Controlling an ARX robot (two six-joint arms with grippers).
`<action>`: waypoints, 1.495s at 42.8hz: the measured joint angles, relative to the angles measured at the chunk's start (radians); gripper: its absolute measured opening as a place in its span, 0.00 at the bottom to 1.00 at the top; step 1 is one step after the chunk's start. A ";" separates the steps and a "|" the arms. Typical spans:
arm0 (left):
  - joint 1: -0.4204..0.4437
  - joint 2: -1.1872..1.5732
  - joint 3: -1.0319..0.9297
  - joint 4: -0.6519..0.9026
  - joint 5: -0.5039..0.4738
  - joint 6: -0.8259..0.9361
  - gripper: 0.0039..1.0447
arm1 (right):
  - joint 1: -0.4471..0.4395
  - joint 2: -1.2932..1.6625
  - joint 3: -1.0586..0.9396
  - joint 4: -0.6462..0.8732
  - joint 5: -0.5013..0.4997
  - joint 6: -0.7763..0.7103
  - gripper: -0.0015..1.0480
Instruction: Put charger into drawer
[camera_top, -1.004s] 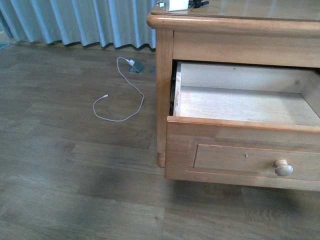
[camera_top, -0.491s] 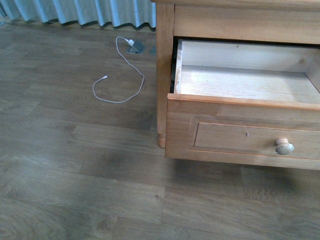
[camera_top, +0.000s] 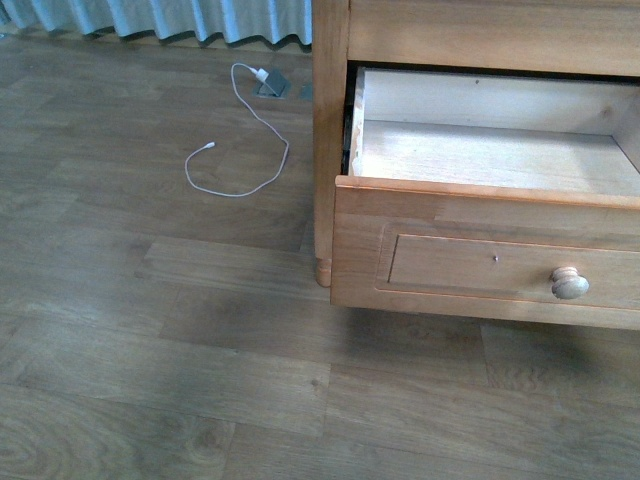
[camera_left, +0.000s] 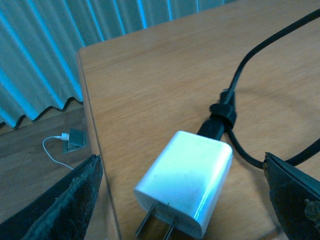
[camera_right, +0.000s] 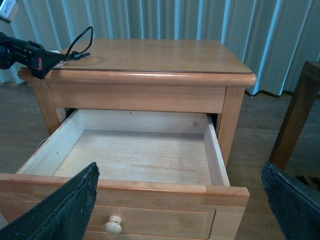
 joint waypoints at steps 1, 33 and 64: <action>-0.001 0.007 0.012 -0.009 0.000 -0.001 0.94 | 0.000 0.000 0.000 0.000 0.000 0.000 0.92; -0.005 -0.025 -0.043 0.020 0.069 -0.122 0.38 | 0.000 0.000 0.000 0.000 0.000 0.000 0.92; -0.224 0.006 -0.229 -0.001 0.235 -0.052 0.38 | 0.000 0.000 0.000 0.000 0.000 0.000 0.92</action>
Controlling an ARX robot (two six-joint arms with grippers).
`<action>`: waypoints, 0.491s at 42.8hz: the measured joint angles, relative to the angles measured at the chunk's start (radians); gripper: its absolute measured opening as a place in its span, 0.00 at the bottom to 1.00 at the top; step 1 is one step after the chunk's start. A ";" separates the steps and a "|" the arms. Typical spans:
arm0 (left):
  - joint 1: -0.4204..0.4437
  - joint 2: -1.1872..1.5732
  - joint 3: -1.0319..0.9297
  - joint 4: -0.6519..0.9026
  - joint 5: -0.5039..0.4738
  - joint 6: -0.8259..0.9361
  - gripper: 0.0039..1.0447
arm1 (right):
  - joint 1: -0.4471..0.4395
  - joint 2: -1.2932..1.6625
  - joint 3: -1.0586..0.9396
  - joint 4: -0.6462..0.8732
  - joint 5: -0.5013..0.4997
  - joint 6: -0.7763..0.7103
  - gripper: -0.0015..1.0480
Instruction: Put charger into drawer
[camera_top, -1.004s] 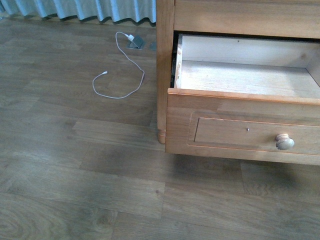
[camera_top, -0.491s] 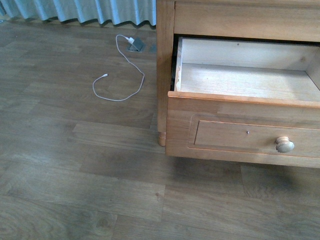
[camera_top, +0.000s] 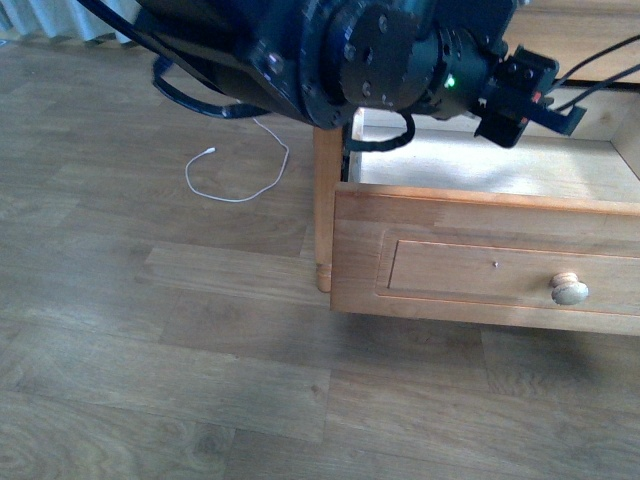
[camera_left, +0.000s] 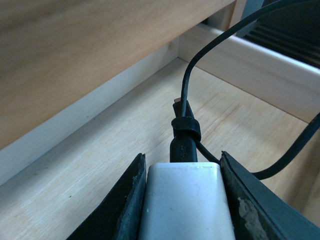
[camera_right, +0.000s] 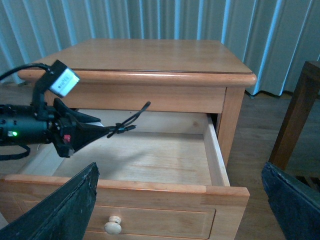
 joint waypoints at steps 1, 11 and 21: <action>-0.002 0.009 0.008 -0.004 -0.004 0.000 0.38 | 0.000 0.000 0.000 0.000 0.000 0.000 0.92; -0.021 0.083 0.085 -0.064 -0.127 0.055 0.63 | 0.000 0.000 0.000 0.000 0.000 0.000 0.92; -0.016 0.008 0.010 -0.025 -0.256 0.058 0.93 | 0.000 0.000 0.000 0.000 0.000 0.000 0.92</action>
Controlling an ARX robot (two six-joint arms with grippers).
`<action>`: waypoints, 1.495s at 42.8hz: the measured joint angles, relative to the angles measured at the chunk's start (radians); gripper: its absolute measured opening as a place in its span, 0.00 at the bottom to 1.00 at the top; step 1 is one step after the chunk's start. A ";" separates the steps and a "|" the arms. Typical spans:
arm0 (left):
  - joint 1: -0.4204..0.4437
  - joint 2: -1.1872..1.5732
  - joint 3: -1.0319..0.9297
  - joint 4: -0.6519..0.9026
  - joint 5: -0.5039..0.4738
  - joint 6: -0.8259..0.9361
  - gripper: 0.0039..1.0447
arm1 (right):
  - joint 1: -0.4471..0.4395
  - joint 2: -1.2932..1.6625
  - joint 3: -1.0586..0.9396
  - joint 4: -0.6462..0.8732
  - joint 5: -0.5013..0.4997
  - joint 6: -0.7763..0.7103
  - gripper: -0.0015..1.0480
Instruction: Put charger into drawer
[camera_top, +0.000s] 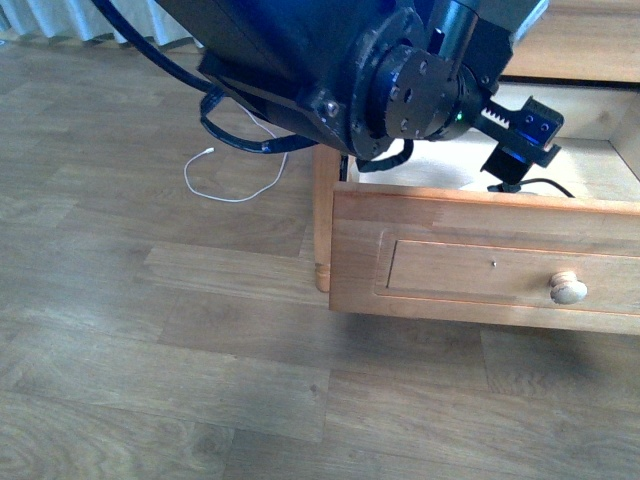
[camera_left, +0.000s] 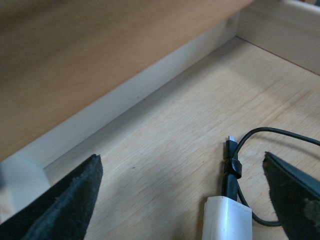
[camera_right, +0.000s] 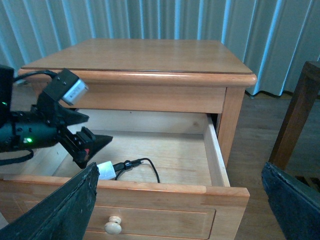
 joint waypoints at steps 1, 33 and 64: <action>0.003 -0.022 -0.021 0.007 -0.010 -0.008 0.96 | 0.000 0.000 0.000 0.000 0.000 0.000 0.92; 0.011 -1.450 -1.065 -0.120 -0.760 -0.169 0.94 | 0.000 0.000 0.000 0.000 0.000 0.000 0.92; 0.350 -2.006 -1.414 -0.275 -0.283 -0.232 0.08 | 0.000 0.000 -0.001 0.000 0.000 0.000 0.92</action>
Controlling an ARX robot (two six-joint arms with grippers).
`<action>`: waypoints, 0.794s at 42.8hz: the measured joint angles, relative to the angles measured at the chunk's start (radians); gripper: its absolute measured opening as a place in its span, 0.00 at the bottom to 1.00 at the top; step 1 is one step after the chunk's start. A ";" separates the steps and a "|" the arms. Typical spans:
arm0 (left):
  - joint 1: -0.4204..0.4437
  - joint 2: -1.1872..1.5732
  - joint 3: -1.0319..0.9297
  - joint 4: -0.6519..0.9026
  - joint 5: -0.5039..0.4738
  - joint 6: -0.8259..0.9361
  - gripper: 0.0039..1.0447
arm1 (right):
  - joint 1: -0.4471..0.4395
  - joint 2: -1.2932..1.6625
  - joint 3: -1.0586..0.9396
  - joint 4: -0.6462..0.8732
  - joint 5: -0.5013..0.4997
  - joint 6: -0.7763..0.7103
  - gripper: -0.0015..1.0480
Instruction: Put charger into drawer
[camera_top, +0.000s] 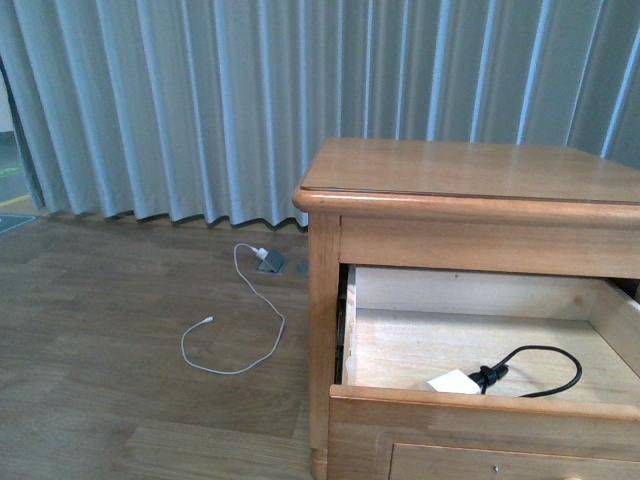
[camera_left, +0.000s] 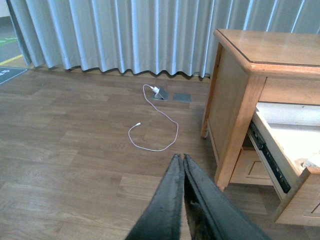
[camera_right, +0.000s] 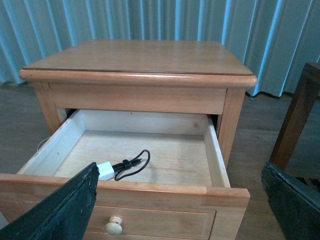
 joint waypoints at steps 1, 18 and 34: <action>0.011 -0.008 -0.005 -0.003 0.010 0.000 0.05 | 0.000 0.000 0.000 0.000 0.000 0.000 0.92; 0.254 -0.204 -0.068 -0.161 0.241 0.003 0.04 | 0.000 0.000 0.000 0.000 0.000 0.000 0.92; 0.264 -0.305 -0.116 -0.182 0.253 0.005 0.04 | 0.000 0.000 -0.001 0.000 0.000 0.000 0.92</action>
